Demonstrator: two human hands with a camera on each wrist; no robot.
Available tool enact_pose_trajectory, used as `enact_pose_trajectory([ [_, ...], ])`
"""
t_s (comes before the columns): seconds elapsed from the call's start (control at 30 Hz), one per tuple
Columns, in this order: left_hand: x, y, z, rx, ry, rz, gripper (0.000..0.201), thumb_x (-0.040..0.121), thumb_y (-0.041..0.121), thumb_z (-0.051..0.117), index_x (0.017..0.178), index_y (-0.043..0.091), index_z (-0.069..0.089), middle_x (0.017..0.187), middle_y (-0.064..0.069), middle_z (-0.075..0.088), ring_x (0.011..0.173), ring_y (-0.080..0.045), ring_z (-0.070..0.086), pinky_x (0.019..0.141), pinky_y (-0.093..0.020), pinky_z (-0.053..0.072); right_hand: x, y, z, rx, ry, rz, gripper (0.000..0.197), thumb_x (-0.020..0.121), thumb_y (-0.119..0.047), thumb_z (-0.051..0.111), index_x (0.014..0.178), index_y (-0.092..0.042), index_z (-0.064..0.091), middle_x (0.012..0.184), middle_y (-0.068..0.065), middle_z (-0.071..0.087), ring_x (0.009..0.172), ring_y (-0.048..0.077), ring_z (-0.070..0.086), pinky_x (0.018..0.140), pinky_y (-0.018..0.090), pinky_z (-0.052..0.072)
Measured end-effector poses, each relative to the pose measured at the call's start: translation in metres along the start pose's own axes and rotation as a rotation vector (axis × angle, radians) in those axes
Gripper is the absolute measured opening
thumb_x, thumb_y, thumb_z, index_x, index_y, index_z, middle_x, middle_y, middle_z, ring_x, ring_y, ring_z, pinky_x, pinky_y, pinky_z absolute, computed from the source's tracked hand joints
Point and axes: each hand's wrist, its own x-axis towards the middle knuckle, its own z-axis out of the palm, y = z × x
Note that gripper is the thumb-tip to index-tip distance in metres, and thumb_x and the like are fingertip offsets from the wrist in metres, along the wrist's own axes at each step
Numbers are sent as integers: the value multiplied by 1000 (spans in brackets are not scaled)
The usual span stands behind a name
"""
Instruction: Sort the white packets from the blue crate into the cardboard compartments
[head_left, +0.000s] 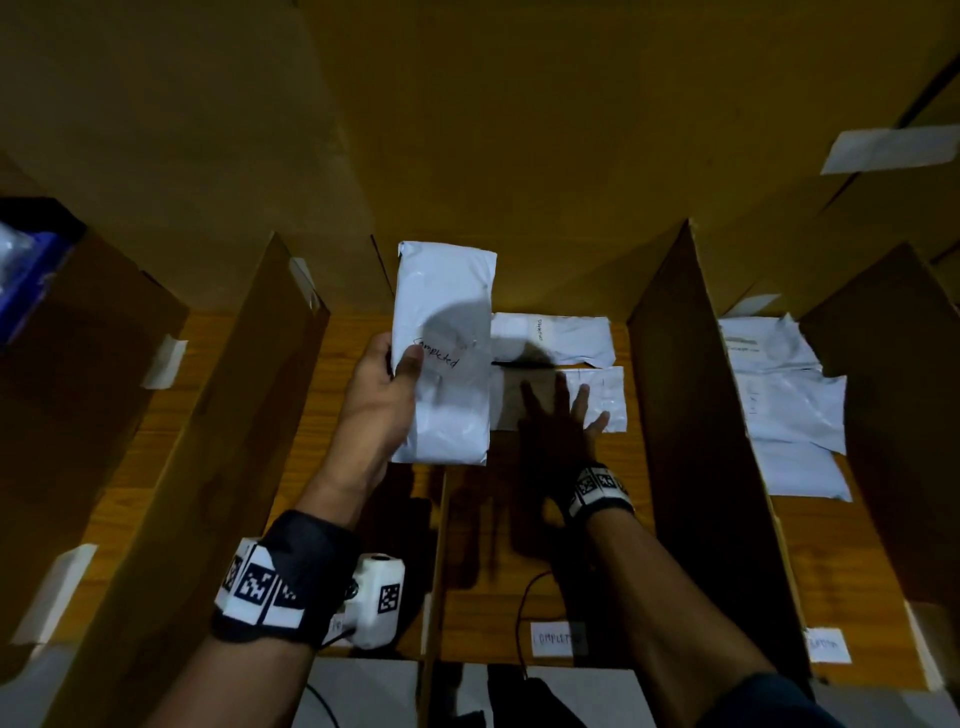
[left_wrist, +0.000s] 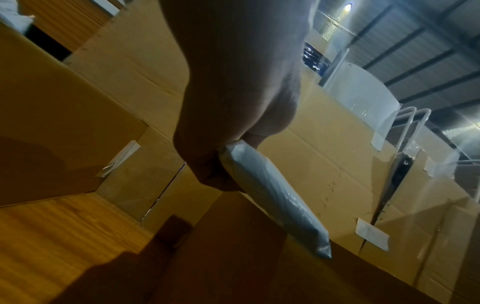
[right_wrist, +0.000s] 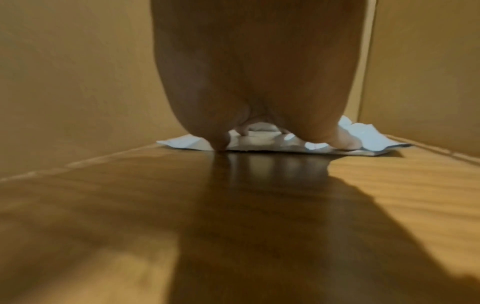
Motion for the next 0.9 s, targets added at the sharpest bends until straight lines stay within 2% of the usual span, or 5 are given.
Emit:
enact_pose_trajectory([
  [0.13,-6,0,-6,14,-5,-24,21,111,31,52,129,22,59,114,4,73,100,-22,73,76,-41,61,-9,0,-18,126,3,-20,70,110,-50,39,166,-47,-3,174,9,-19,158,48,-15,118,80,0],
  [0.23,-14,1,-10,-37,-17,-6,22,111,29,55,128,17,60,114,1,73,99,-21,74,77,-39,62,-31,-8,-56,426,225,-44,57,110,-30,52,163,-25,34,168,13,27,154,41,29,121,64,28],
  [0.43,-33,4,-4,-134,-62,26,17,105,22,65,119,12,62,115,-5,76,103,-22,76,79,-40,63,-129,-43,-135,909,564,-286,50,103,-36,67,147,-20,52,135,4,66,112,18,70,86,22,57],
  [0.6,-53,13,12,-184,-183,-1,13,104,14,65,115,11,61,111,-8,77,91,-19,78,58,-24,56,-176,-59,-146,723,498,-425,111,77,-70,80,163,-23,27,156,0,46,143,17,44,105,33,47],
  [0.9,-62,-2,14,464,-192,346,33,101,26,69,133,23,62,118,13,60,104,-9,58,81,-24,47,-163,-2,-137,411,427,-67,111,73,-50,75,163,-26,16,156,12,36,135,48,46,104,63,45],
])
